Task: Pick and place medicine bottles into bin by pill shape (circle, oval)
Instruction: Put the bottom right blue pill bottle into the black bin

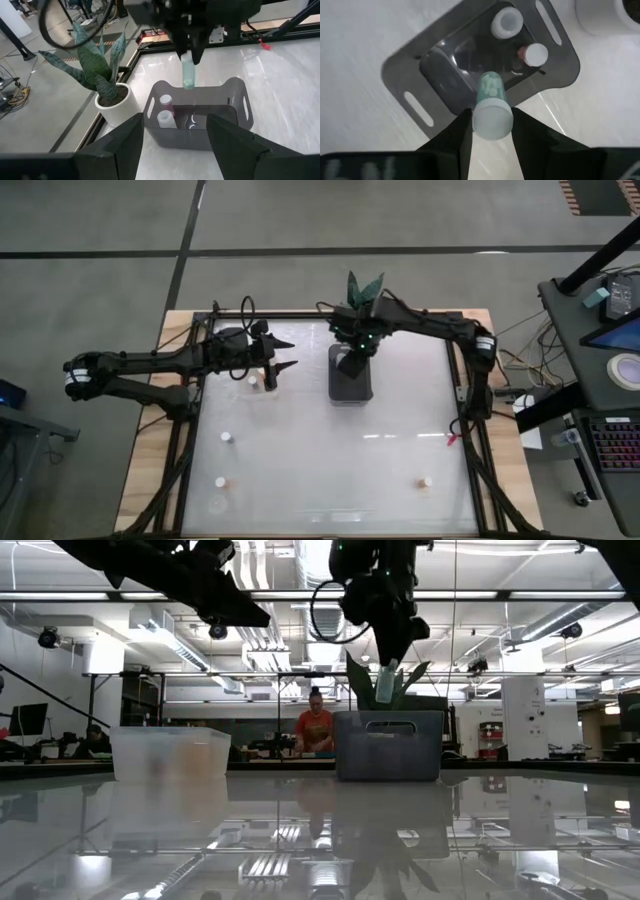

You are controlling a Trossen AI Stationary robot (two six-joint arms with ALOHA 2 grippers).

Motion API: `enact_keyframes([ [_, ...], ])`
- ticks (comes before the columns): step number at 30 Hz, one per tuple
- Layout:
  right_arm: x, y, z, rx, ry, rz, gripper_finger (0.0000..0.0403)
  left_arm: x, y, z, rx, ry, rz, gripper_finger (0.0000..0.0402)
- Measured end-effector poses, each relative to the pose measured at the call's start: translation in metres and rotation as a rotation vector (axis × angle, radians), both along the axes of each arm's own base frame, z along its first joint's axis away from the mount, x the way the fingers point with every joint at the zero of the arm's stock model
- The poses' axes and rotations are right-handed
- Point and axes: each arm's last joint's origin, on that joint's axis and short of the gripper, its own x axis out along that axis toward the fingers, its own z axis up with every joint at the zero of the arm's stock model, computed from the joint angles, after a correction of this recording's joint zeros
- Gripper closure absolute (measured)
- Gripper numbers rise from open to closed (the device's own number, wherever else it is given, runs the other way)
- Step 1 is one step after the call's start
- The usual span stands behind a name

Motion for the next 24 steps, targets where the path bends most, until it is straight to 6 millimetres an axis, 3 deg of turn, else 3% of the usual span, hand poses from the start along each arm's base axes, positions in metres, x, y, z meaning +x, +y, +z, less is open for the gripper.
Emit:
enact_keyframes([
  [24, 0.018, -0.01, -0.043, 0.033, 0.12, 0.072, 0.0291, 0.0, 0.0, 0.0, -0.003, -0.003, 0.001, 0.0201],
])
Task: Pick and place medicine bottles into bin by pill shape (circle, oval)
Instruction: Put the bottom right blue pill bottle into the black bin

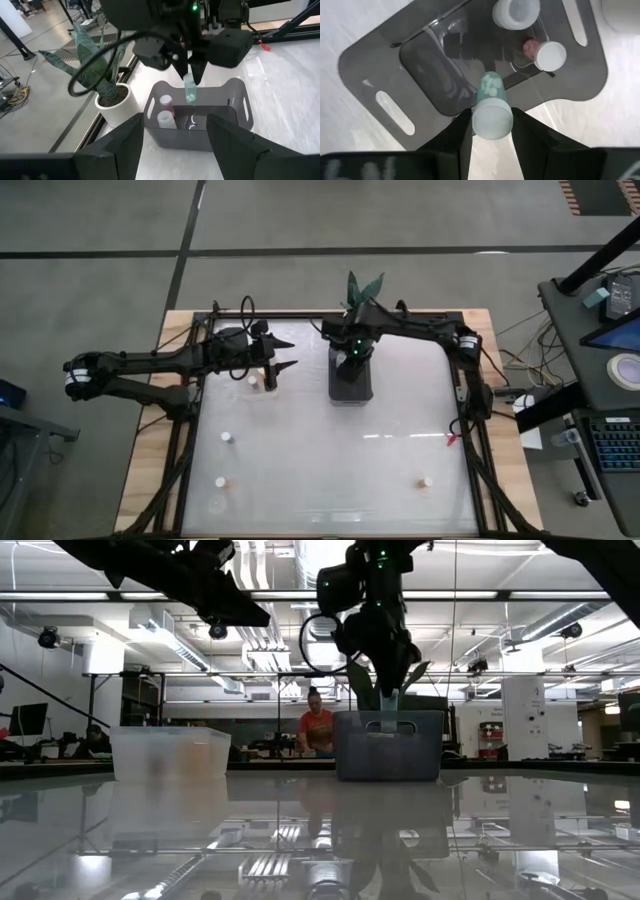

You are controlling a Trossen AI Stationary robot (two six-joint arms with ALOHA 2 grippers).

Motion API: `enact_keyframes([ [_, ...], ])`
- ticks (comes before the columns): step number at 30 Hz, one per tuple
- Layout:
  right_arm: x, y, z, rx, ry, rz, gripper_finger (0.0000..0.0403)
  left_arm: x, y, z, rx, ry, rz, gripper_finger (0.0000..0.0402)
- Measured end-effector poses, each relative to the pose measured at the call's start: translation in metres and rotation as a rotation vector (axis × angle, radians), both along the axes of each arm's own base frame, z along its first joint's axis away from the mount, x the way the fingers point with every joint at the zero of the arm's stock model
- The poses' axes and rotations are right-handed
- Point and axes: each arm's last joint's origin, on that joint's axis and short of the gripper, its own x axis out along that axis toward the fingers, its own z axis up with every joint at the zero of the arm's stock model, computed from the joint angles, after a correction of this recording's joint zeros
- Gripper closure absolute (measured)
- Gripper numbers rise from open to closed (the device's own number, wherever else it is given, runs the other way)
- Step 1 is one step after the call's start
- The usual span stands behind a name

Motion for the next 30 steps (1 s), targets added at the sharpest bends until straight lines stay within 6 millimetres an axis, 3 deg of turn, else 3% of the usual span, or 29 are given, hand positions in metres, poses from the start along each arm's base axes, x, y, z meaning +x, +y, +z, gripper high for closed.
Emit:
enact_keyframes([
  [15, 0.011, -0.004, -0.029, 0.017, 0.063, 0.047, 0.0291, 0.0, 0.0, 0.0, 0.0, -0.002, 0.0, 0.0201],
  [30, 0.013, -0.008, -0.03, 0.007, 0.044, 0.049, 0.0291, 0.0, 0.0, 0.0, 0.002, -0.002, -0.001, 0.0201],
])
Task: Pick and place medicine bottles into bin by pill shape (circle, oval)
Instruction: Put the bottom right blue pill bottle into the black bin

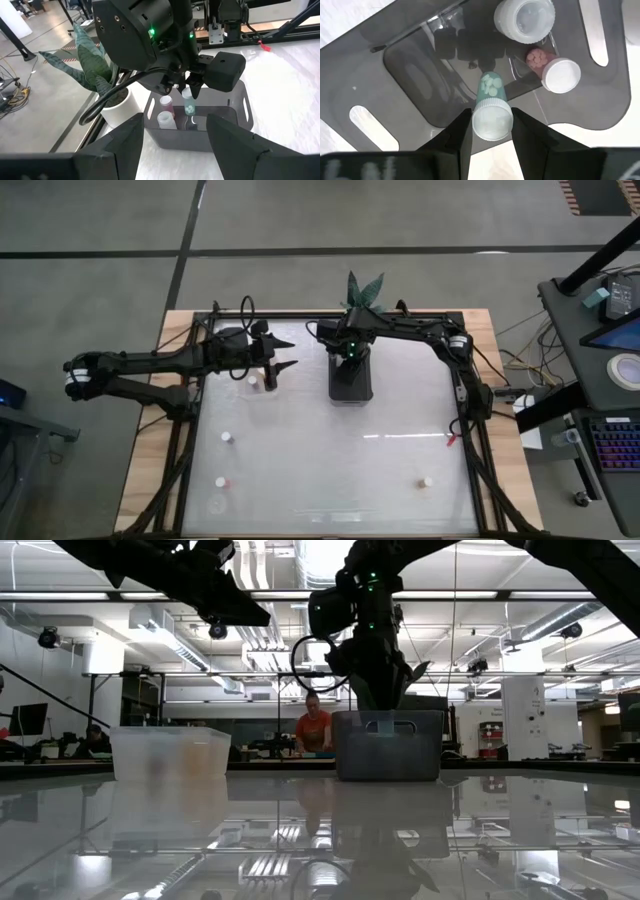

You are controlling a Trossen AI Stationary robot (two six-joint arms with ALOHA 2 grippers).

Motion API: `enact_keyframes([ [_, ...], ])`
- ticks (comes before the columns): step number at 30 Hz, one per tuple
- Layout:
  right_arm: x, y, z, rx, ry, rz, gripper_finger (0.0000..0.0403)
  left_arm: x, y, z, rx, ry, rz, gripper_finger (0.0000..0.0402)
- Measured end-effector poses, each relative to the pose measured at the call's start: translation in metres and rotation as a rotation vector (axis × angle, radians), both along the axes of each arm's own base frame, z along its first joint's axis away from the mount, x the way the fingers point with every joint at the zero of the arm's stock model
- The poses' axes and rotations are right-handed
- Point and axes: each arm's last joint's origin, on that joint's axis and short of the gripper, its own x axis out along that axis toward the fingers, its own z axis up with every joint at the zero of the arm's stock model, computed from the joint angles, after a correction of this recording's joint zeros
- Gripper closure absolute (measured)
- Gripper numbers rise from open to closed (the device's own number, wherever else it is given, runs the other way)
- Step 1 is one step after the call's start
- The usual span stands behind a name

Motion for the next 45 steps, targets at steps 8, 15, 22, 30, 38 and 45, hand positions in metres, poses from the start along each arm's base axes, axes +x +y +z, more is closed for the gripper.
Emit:
enact_keyframes([
  [8, 0.001, 0.0, 0.0, -0.003, -0.01, 0.012, 0.0291, 0.0, 0.0, 0.0, 0.001, -0.002, 0.0, 0.0201],
  [15, 0.001, -0.001, 0.0, -0.004, -0.015, 0.019, 0.0291, 0.0, 0.0, 0.002, 0.005, -0.017, 0.0, 0.0201],
  [22, -0.001, 0.001, -0.011, 0.022, -0.002, 0.012, 0.0291, 0.001, 0.0, 0.002, 0.005, -0.021, 0.001, 0.0201],
  [30, -0.005, 0.003, -0.029, 0.044, 0.034, 0.0, 0.0291, 0.001, 0.0, 0.002, 0.004, -0.021, 0.001, 0.0201],
  [38, -0.005, 0.002, -0.03, 0.042, 0.03, 0.003, 0.028, 0.001, 0.0, 0.002, 0.004, -0.022, 0.001, 0.0201],
  [45, -0.005, 0.002, -0.03, 0.041, 0.025, 0.009, 0.0277, 0.001, 0.0, 0.002, 0.004, -0.022, 0.001, 0.0201],
])
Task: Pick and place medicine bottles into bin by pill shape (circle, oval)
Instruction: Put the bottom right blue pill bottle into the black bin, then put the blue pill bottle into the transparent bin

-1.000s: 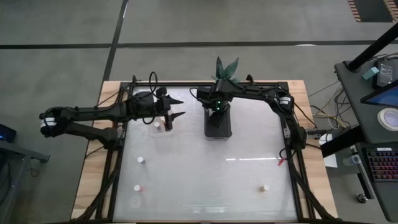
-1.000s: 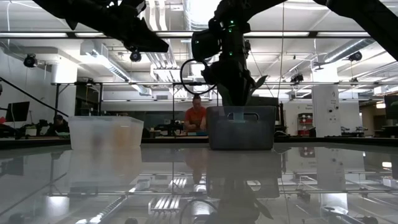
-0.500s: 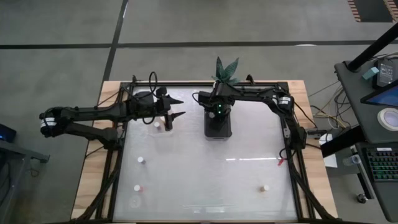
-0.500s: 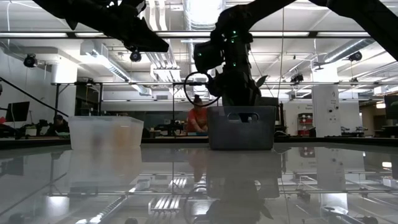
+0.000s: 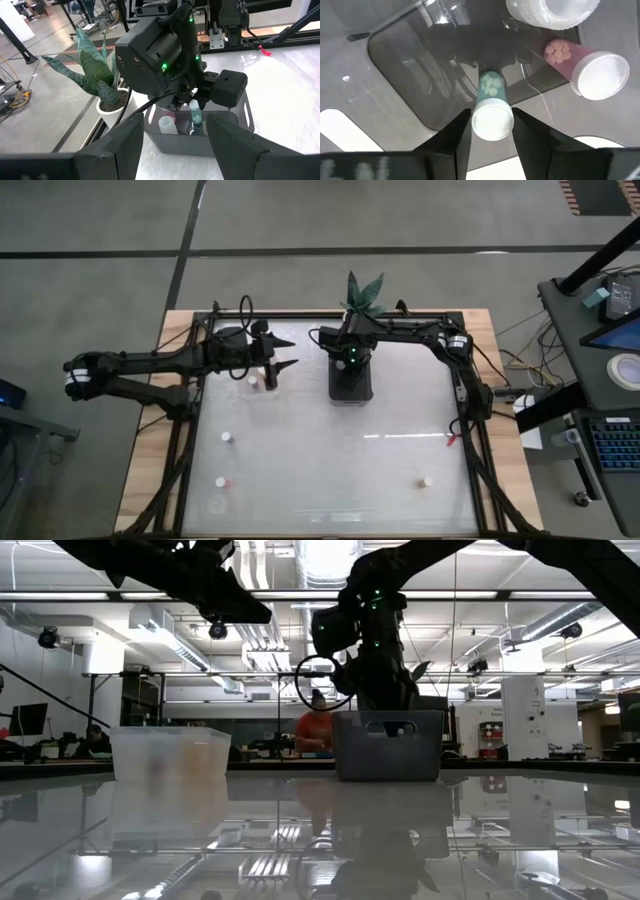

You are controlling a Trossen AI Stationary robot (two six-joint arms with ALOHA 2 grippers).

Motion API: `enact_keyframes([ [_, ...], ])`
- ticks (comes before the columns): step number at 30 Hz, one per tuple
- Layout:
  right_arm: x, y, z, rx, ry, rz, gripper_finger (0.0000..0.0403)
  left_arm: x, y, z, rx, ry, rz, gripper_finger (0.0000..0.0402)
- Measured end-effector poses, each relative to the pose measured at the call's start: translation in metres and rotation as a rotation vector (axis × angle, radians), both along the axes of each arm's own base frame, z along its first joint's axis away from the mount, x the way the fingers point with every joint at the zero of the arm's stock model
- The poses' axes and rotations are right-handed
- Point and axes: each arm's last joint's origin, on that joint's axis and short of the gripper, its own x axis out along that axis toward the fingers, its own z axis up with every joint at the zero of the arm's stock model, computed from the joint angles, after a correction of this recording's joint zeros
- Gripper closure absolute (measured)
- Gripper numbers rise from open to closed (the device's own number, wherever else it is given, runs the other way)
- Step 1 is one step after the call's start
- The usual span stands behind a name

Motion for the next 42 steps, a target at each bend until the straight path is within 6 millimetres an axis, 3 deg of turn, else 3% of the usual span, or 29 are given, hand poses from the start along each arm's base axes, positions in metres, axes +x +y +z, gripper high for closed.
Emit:
enact_keyframes([
  [18, 0.001, 0.0, 0.0, -0.002, -0.01, 0.02, 0.0282, 0.0, 0.0, 0.0, 0.0, 0.0, -0.001, 0.0201],
  [28, 0.001, -0.001, 0.0, -0.005, -0.013, -0.003, 0.0261, 0.0, 0.0, 0.0, 0.001, 0.0, -0.001, 0.0201],
  [42, -0.005, 0.001, 0.024, -0.024, -0.068, -0.029, 0.0282, 0.0, 0.0, 0.0, 0.002, 0.0, -0.001, 0.0201],
])
